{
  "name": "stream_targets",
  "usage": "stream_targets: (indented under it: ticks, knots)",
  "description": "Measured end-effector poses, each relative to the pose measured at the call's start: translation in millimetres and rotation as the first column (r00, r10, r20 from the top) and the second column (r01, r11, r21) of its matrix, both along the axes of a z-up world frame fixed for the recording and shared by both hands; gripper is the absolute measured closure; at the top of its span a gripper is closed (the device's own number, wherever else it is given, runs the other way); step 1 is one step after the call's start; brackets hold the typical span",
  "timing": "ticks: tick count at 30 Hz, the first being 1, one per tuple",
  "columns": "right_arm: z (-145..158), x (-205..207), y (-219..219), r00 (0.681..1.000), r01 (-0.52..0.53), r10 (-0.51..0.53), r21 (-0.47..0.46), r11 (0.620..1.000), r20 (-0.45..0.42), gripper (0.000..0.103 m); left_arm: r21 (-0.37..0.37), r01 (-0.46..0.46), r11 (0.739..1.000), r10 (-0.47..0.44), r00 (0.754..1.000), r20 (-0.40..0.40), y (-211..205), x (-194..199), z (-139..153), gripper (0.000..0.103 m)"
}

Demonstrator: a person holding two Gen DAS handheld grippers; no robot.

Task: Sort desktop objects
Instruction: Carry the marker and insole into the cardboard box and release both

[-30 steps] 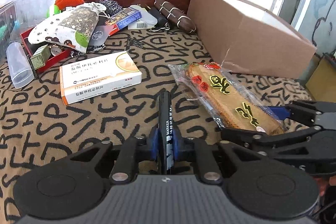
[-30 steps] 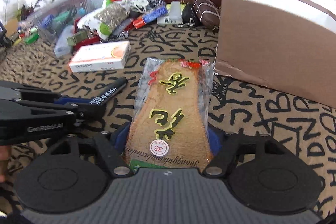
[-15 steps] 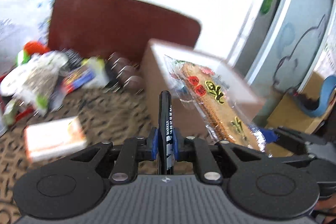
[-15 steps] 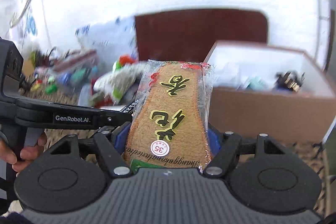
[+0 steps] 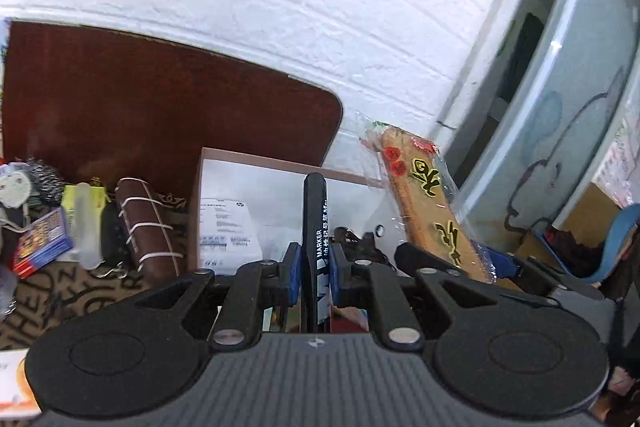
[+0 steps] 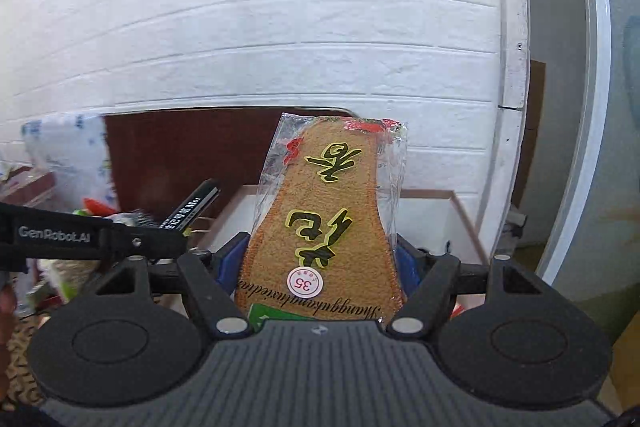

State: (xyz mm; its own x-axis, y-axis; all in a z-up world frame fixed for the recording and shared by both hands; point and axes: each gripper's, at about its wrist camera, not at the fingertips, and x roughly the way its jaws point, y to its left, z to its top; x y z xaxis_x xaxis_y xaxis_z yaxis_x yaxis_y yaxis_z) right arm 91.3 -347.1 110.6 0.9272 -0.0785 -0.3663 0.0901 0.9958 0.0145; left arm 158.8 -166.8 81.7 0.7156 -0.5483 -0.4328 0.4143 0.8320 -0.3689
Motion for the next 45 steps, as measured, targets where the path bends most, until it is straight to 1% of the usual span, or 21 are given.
stream_targets:
  ticks: [3, 6, 8, 11, 13, 17, 19, 20, 21, 22, 23, 24, 25, 26, 27, 29, 31, 33, 35, 41, 45]
  knots:
    - [-13, 32, -7, 1.0, 0.016, -0.016, -0.009, 1.0, -0.02, 0.031, 0.018, -0.009, 1.0, 0.009, 1.0, -0.016, -13, 24, -9, 0.09]
    - [-25, 58, -6, 0.998, 0.018, -0.019, -0.011, 1.0, -0.06, 0.031, 0.05, -0.017, 0.999, 0.018, 0.999, -0.03, -23, 44, -19, 0.09]
    - [-34, 74, -3, 0.993, 0.019, -0.021, -0.019, 1.0, -0.115, 0.031, 0.061, -0.023, 0.998, 0.027, 0.998, -0.06, -25, 58, -26, 0.09]
    - [-51, 98, -8, 0.976, 0.005, -0.001, 0.016, 1.0, -0.217, 0.031, 0.056, -0.022, 0.998, 0.028, 0.994, -0.11, -26, 77, -39, 0.09]
    - [-58, 112, -9, 0.966, -0.009, 0.013, 0.017, 1.0, -0.259, 0.031, 0.067, -0.024, 0.997, 0.032, 0.992, -0.121, -29, 84, -47, 0.09]
    - [-69, 131, 0, 0.948, -0.009, -0.006, -0.046, 0.999, -0.319, 0.03, 0.077, -0.022, 0.997, 0.033, 0.99, -0.14, -31, 93, -58, 0.09]
    - [-71, 134, -1, 0.936, -0.018, 0.005, -0.034, 0.999, -0.352, 0.028, 0.079, -0.008, 0.997, 0.018, 0.992, -0.121, -32, 93, -58, 0.09]
    - [-70, 133, -2, 0.934, -0.023, 0.012, -0.026, 0.999, -0.356, 0.028, 0.076, -0.008, 0.997, 0.016, 0.994, -0.107, -32, 92, -57, 0.086]
    - [-70, 132, -3, 0.936, -0.017, 0.007, -0.027, 0.999, -0.352, 0.026, 0.064, 0.001, 0.998, 0.005, 0.995, -0.098, -31, 91, -56, 0.073]
    - [-69, 130, -4, 0.94, -0.004, -0.006, -0.03, 1.0, -0.342, 0.021, 0.042, 0.022, 0.999, -0.018, 0.995, -0.095, -30, 90, -55, 0.066]
    - [-68, 127, -5, 0.942, 0.006, -0.017, -0.033, 0.999, -0.334, 0.02, 0.017, 0.046, 0.999, -0.044, 0.994, -0.097, -29, 89, -53, 0.054]
    - [-67, 125, -6, 0.944, 0.009, -0.019, -0.034, 0.999, -0.328, 0.016, 0.003, 0.063, 0.998, -0.063, 0.994, -0.095, -29, 86, -51, 0.044]
    - [-66, 121, -7, 0.945, 0.009, -0.019, -0.034, 0.999, -0.327, 0.01, 0.005, 0.065, 0.998, -0.065, 0.994, -0.085, -29, 82, -48, 0.037]
    - [-65, 117, -9, 0.946, 0.006, -0.017, -0.033, 0.999, -0.325, 0.01, 0.019, 0.052, 0.998, -0.051, 0.996, -0.073, -30, 78, -46, 0.023]
    - [-62, 112, -9, 0.948, 0.002, -0.013, -0.035, 0.999, -0.319, 0.01, 0.035, 0.037, 0.999, -0.035, 0.998, -0.054, -30, 73, -44, 0.018]
    - [-56, 100, -10, 0.954, -0.008, -0.005, -0.04, 0.999, -0.3, 0.01, 0.04, 0.047, 0.998, -0.046, 0.999, -0.021, -29, 66, -41, 0.018]
    - [-50, 85, -7, 0.96, -0.022, 0.012, -0.034, 0.999, -0.28, 0.01, 0.028, 0.057, 0.998, -0.056, 0.998, -0.028, -26, 61, -40, 0.018]
    - [-45, 71, -3, 0.965, -0.037, 0.029, -0.026, 0.999, -0.262, 0.01, 0.014, 0.053, 0.998, -0.053, 0.997, -0.048, -22, 53, -40, 0.013]
    - [-41, 55, 3, 0.969, -0.051, 0.043, -0.028, 0.998, -0.244, 0.01, 0.016, 0.045, 0.999, -0.044, 0.998, -0.051, -19, 43, -38, 0.009]
    - [-31, 9, 28, 0.985, -0.056, 0.048, -0.042, 0.998, -0.163, 0.01, 0.112, 0.001, 0.994, -0.005, 0.999, 0.036, -10, 0, -28, 0.008]
    - [-25, -15, 44, 0.989, -0.078, 0.071, -0.049, 0.996, -0.132, 0.01, 0.146, -0.017, 0.989, 0.006, 0.997, 0.074, 2, -29, -20, 0.007]
